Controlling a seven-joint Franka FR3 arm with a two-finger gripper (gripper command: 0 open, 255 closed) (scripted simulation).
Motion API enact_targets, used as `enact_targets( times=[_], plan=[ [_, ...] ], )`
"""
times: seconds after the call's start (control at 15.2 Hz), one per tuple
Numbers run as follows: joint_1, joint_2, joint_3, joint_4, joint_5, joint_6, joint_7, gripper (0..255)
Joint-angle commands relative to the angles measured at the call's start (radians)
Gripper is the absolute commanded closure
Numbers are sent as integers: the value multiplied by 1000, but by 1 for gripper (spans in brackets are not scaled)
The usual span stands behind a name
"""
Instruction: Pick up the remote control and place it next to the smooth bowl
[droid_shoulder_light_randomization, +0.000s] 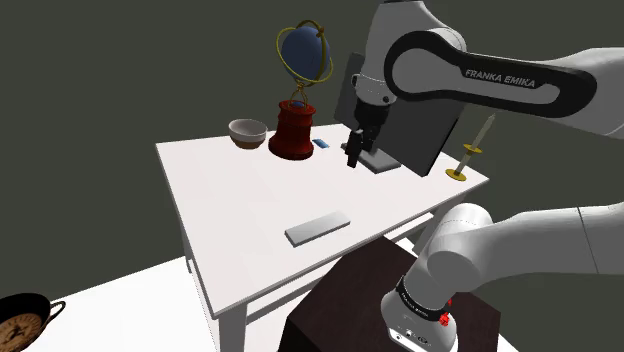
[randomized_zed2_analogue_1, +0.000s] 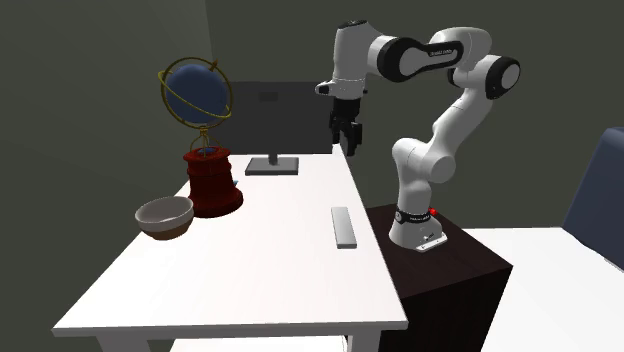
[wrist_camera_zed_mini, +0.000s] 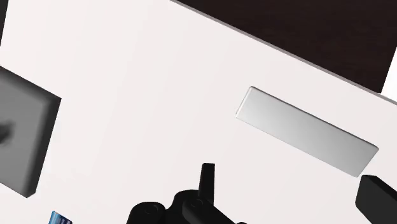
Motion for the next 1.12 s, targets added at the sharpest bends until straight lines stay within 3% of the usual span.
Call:
enact_targets(
  times=[0.0, 1.06],
  plan=[
    [0, 0, 0, 0, 0, 0, 0, 0],
    [335, 210, -188, -364, -2, 582, -771, 0]
  ],
)
